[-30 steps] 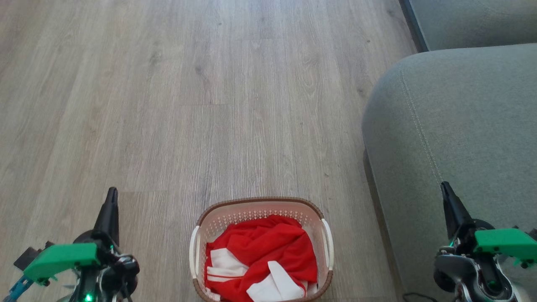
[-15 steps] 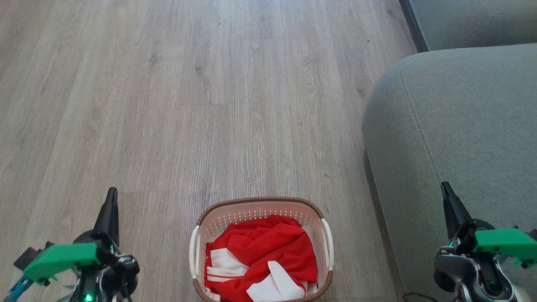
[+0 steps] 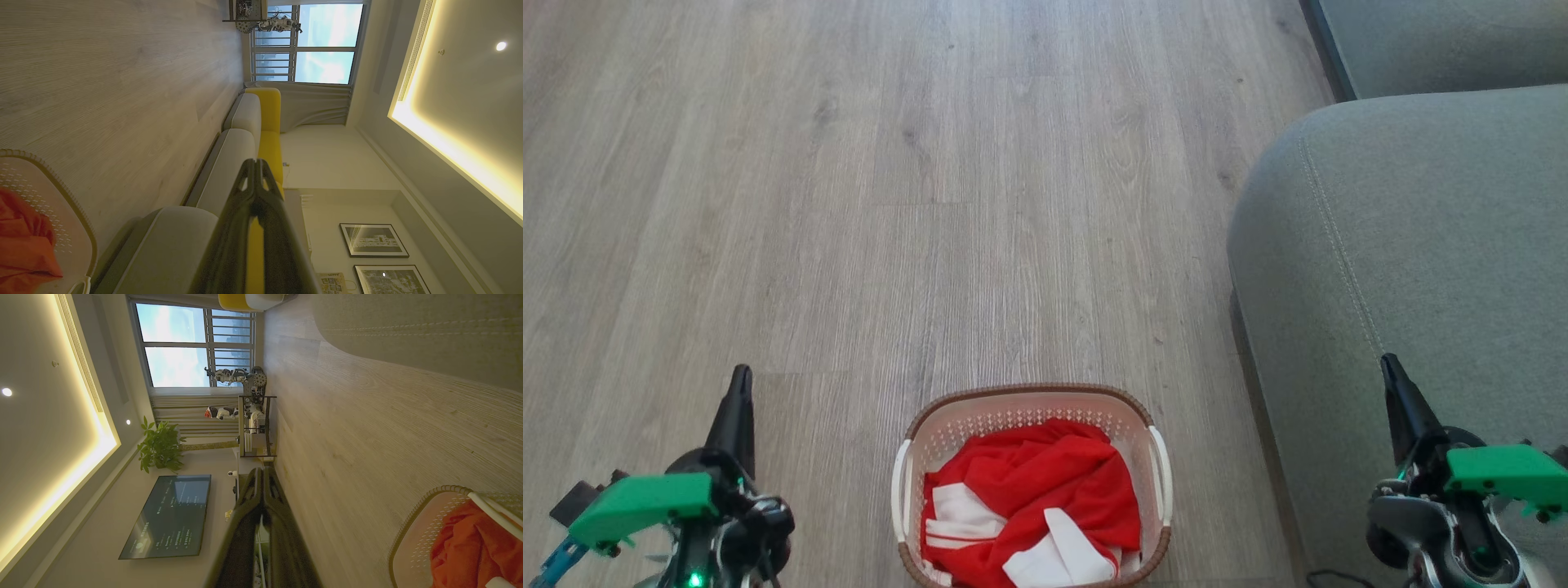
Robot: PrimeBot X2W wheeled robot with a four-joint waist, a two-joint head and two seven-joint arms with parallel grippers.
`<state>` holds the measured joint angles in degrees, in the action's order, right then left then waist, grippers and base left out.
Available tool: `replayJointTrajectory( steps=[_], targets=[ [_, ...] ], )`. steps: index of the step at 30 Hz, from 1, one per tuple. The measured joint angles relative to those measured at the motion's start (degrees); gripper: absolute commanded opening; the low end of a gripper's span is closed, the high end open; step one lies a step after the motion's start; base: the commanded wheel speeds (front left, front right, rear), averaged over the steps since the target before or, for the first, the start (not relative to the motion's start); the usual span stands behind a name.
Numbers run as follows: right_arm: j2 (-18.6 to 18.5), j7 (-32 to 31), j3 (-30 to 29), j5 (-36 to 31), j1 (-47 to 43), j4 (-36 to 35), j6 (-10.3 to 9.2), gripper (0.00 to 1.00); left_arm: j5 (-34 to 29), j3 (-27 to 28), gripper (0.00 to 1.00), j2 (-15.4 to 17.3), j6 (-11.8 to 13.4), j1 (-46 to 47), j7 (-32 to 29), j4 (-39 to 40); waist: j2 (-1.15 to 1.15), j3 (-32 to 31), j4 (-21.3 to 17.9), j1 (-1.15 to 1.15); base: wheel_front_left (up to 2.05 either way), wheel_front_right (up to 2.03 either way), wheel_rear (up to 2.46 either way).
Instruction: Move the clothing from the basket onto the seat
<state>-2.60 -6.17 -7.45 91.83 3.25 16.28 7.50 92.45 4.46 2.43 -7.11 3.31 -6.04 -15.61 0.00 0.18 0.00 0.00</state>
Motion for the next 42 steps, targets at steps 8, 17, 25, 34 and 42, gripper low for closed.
replayJointTrajectory(
  steps=[8,17,25,34,42],
  targets=[
    [0.00,0.00,0.00,0.00,0.00,0.00,0.00,0.00,0.00,0.00,0.00,0.00,0.00,0.00,-0.01,0.00,0.00,0.00,0.00,0.00,0.00,0.00,0.00],
    [0.00,0.00,0.00,0.00,0.00,0.00,0.00,0.00,0.00,0.00,0.00,0.00,0.00,0.00,0.00,0.00,0.00,0.00,0.00,0.00,0.00,0.00,0.00],
    [0.00,0.00,0.00,0.00,0.00,0.00,0.00,0.00,0.00,0.00,0.00,0.00,0.00,0.00,-0.01,0.00,0.00,0.00,0.00,0.00,0.00,0.00,0.00],
    [0.00,0.00,0.00,0.00,0.00,0.00,0.00,0.00,0.00,0.00,0.00,0.00,0.00,0.00,0.00,0.00,0.00,0.00,0.00,0.00,0.00,0.00,0.00],
    [0.44,0.02,0.34,0.00,-1.51,3.07,0.00,1.00,0.01,-0.19,1.00,-0.26,0.07,-1.51,0.07,-2.91,0.00,0.00,0.00,0.00,0.00,0.00,0.00]
  ],
)
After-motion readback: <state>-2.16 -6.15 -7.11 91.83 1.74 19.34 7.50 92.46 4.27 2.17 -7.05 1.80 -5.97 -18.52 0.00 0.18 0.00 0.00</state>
